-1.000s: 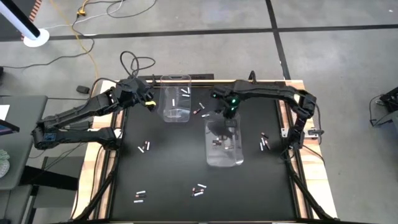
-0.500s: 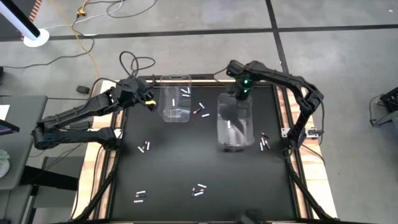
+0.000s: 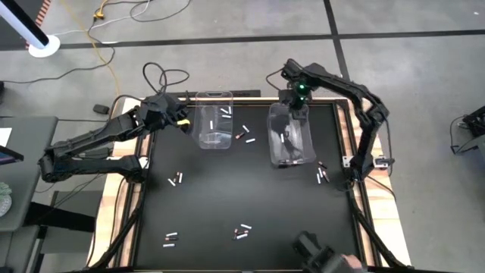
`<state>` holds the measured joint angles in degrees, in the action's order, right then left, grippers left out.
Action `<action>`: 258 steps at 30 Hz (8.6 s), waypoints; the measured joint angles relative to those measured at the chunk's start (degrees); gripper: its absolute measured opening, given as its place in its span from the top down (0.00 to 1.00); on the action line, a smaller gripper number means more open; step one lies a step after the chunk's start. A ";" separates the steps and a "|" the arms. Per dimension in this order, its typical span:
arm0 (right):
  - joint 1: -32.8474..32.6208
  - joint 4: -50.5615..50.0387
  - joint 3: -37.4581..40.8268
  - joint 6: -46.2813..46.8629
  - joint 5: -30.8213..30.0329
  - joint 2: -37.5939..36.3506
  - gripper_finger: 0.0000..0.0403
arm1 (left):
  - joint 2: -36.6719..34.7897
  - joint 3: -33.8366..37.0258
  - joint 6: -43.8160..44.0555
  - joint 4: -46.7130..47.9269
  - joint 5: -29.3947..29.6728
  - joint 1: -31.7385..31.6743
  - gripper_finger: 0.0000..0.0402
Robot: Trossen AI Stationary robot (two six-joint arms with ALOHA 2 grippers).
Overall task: Sort batteries
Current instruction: Move the bottom transparent bin to the top right of the table, then put the white battery into the left transparent bin
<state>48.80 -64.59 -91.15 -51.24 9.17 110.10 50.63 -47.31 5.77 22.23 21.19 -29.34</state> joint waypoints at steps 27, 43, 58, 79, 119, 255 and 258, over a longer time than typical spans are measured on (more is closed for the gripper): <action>1.26 -7.40 -23.31 1.00 -0.26 18.63 1.00 | 0.00 0.00 1.61 0.25 0.16 0.00 0.71; 1.18 -4.87 -23.29 1.33 -2.76 18.58 0.88 | 0.00 0.00 2.20 1.12 0.17 0.00 0.71; 2.40 -7.13 -26.12 6.88 -3.26 18.56 0.81 | 0.00 0.00 3.51 1.95 0.17 0.00 0.71; 4.27 -24.84 -42.67 37.08 -3.19 16.35 0.47 | 0.00 0.00 1.72 1.86 0.17 0.00 0.71; -41.97 -24.79 -37.33 66.02 -15.04 -1.04 0.65 | -13.03 -0.04 14.70 20.75 -0.49 9.09 0.71; -62.72 47.48 23.29 103.23 -51.10 2.27 0.43 | -13.89 0.00 0.84 26.39 -3.17 11.74 0.71; -60.89 47.35 22.37 100.16 -51.00 3.76 0.39 | -13.90 0.00 0.84 27.97 -3.22 11.74 0.71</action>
<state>-12.10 -17.25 -68.77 48.92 -41.83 113.86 36.73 -47.31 6.61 50.20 17.98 -17.61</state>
